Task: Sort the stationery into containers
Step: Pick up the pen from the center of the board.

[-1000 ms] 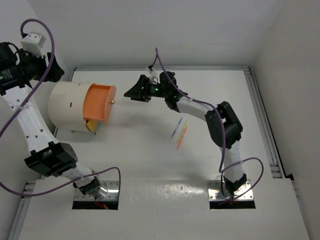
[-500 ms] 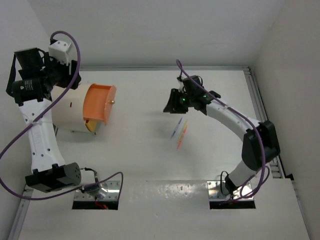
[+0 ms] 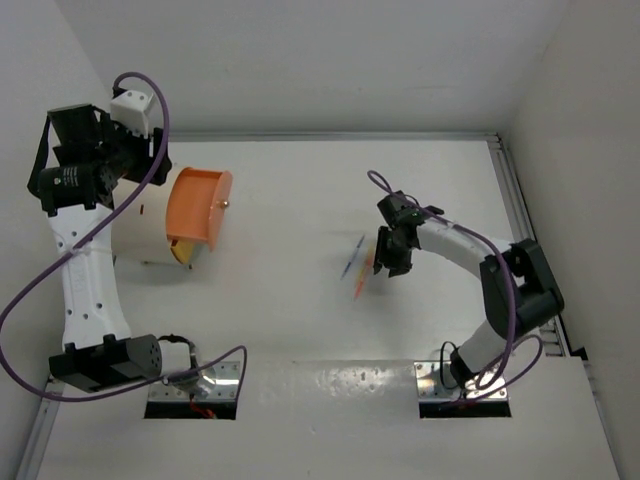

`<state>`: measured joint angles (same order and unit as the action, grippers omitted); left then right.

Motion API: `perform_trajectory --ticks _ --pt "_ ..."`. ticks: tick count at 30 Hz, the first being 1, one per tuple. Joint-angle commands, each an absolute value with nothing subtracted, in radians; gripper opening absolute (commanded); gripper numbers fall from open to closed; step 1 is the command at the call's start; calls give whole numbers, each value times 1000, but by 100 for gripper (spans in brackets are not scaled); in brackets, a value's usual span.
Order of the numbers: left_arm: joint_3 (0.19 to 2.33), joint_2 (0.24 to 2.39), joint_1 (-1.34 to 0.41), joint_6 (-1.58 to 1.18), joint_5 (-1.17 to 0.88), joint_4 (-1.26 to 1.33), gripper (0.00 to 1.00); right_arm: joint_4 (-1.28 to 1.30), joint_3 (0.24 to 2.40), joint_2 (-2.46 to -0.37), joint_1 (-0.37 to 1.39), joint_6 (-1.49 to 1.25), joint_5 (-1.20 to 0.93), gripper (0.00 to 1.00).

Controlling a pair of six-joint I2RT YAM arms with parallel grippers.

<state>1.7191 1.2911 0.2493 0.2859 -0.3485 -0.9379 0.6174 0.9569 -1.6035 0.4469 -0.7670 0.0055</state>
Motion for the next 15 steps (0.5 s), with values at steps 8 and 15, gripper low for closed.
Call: perform_trajectory --ticks 8,15 --pt "1667 1226 255 296 -324 -894 69 551 1095 -1778 456 -798 71 44" --pt "1640 1224 268 310 -328 -891 69 529 1126 -1841 479 -795 75 44"
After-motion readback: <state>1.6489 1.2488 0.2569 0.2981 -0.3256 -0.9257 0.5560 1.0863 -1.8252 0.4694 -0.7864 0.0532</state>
